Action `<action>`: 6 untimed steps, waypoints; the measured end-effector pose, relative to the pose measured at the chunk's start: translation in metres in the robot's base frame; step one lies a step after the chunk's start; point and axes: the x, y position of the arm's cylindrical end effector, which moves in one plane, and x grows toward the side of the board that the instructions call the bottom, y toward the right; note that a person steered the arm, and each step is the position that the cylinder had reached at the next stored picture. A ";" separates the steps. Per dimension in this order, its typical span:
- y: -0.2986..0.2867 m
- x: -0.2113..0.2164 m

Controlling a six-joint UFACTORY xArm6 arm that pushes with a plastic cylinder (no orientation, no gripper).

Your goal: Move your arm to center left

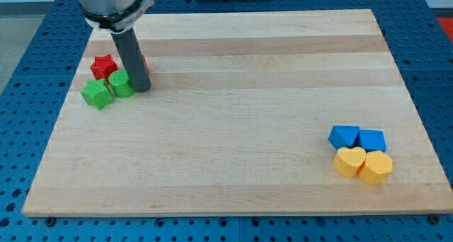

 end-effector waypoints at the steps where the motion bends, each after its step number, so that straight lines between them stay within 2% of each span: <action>1: 0.003 0.001; 2: 0.025 0.026; 3: 0.021 0.079; 4: -0.024 0.115; 5: -0.088 0.123; 6: -0.134 0.104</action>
